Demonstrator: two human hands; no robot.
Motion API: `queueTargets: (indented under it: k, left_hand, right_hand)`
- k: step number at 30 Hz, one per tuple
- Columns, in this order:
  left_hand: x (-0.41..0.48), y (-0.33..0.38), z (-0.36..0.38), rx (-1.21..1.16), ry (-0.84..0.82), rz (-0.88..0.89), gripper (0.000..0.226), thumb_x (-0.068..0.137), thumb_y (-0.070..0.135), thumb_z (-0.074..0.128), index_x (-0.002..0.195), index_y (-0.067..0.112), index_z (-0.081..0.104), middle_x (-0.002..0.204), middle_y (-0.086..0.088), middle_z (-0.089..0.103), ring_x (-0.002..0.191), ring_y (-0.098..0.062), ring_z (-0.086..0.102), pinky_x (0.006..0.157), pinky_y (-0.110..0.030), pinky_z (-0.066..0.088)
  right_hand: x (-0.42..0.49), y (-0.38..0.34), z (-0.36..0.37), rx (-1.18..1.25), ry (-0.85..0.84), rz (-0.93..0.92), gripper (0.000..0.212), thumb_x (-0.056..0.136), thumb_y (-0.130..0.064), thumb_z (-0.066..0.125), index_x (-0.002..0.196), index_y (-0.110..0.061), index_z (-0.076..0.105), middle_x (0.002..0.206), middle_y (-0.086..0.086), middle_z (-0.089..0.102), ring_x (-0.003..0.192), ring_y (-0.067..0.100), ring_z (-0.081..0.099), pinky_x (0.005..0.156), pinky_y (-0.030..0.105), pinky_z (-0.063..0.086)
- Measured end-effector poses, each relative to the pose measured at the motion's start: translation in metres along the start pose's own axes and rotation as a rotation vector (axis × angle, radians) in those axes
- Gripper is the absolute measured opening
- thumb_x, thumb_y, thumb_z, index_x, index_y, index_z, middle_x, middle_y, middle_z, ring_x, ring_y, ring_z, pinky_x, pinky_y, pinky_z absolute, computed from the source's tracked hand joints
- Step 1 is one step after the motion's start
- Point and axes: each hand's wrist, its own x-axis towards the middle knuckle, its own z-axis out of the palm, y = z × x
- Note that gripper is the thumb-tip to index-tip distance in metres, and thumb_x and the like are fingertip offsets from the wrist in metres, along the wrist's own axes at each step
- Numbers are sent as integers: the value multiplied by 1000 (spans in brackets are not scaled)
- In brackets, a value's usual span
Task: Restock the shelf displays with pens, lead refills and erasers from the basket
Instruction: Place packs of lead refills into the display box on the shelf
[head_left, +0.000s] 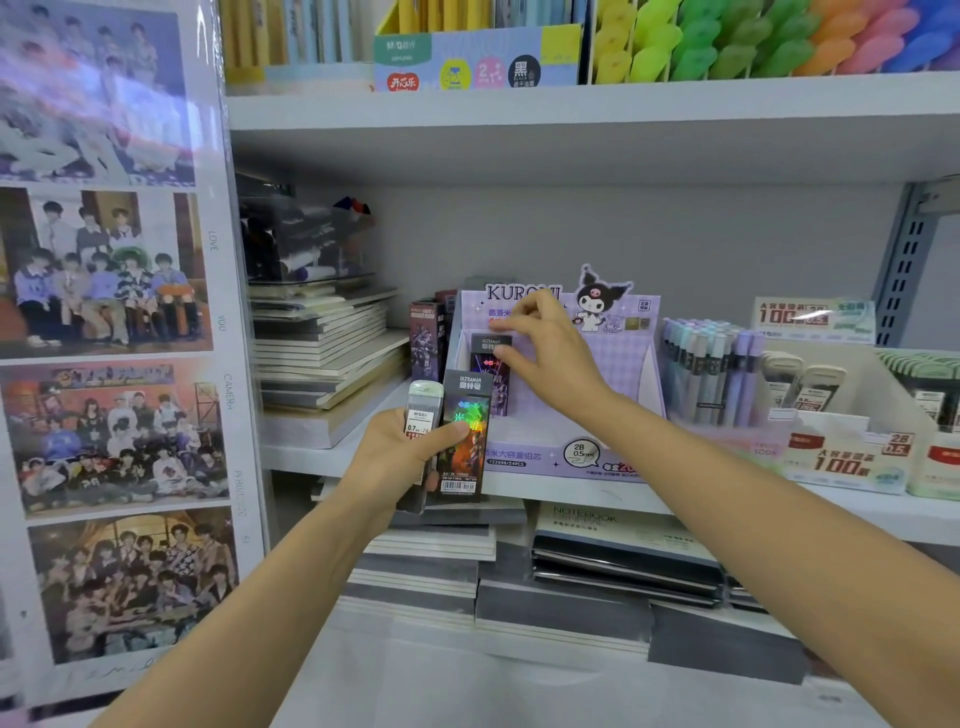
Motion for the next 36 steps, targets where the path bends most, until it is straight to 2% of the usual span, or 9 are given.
queueTargets:
  k: [3, 7, 10, 12, 14, 17, 20, 24, 36]
  left_hand:
    - [-5, 6, 2, -3, 91, 111, 17, 82, 22, 76, 95, 13, 69, 74, -9, 72, 60, -22, 55, 50, -28, 49]
    - [-8, 20, 9, -36, 97, 166, 14, 82, 19, 77, 92, 12, 69, 80, -14, 71, 64, -25, 53, 48, -29, 47]
    - [-12, 25, 17, -32, 29, 130, 15, 82, 22, 76, 92, 16, 68, 73, -2, 70, 59, -18, 54, 44, -22, 46]
    - [-12, 25, 18, -64, 31, 86, 20, 85, 26, 73, 99, 15, 65, 73, 4, 72, 52, -11, 58, 45, -20, 47]
    - [-10, 24, 16, -106, 66, 29, 17, 92, 22, 65, 106, 12, 63, 85, -3, 75, 59, -13, 64, 52, -24, 51]
    - [-8, 20, 12, -139, 54, 52, 16, 99, 10, 50, 107, 8, 63, 96, -9, 74, 75, -15, 69, 59, -24, 55]
    - [-9, 15, 12, -30, -13, 130, 18, 101, 11, 48, 107, 14, 65, 103, -3, 74, 81, -20, 73, 65, -27, 58]
    - [-10, 8, 15, 32, -53, 81, 17, 101, 12, 47, 104, 18, 63, 110, -5, 69, 76, -23, 74, 68, -29, 59]
    - [-5, 4, 12, 97, -54, 68, 20, 102, 12, 46, 113, 6, 62, 108, -2, 72, 81, -21, 72, 67, -24, 57]
  right_hand:
    - [-9, -7, -14, 312, 43, 35, 29, 95, -25, 59, 122, -17, 62, 107, -3, 56, 91, 14, 56, 78, 23, 44]
    - [-32, -24, -20, 580, -232, 43, 33, 93, -29, 62, 125, -23, 59, 111, 0, 66, 92, 12, 63, 70, 18, 49]
    - [-36, -26, -27, 502, -270, 20, 21, 93, -18, 64, 114, -14, 64, 98, 5, 68, 80, 11, 62, 67, 23, 50]
    - [-32, -20, -39, 478, -189, 55, 18, 94, -15, 60, 112, -10, 62, 97, 6, 66, 81, 13, 61, 65, 23, 51]
    - [-27, -11, -55, 458, -22, 114, 18, 95, -14, 58, 112, -7, 58, 100, 10, 63, 83, 16, 61, 65, 26, 52]
    - [-24, 6, -66, 316, 114, 166, 18, 96, -15, 58, 113, -11, 56, 100, 6, 64, 84, 20, 61, 77, 43, 55]
    - [-25, 16, -62, 163, 86, 166, 15, 94, -17, 61, 108, -17, 57, 89, -5, 64, 80, 18, 63, 79, 47, 54]
    - [-30, 18, -44, 167, -25, 138, 15, 93, -14, 61, 102, -24, 55, 91, 0, 66, 87, 22, 66, 79, 47, 56]
    - [-11, 21, -36, 27, -177, 63, 22, 93, -13, 62, 114, -10, 61, 103, 10, 68, 91, 26, 65, 87, 45, 53]
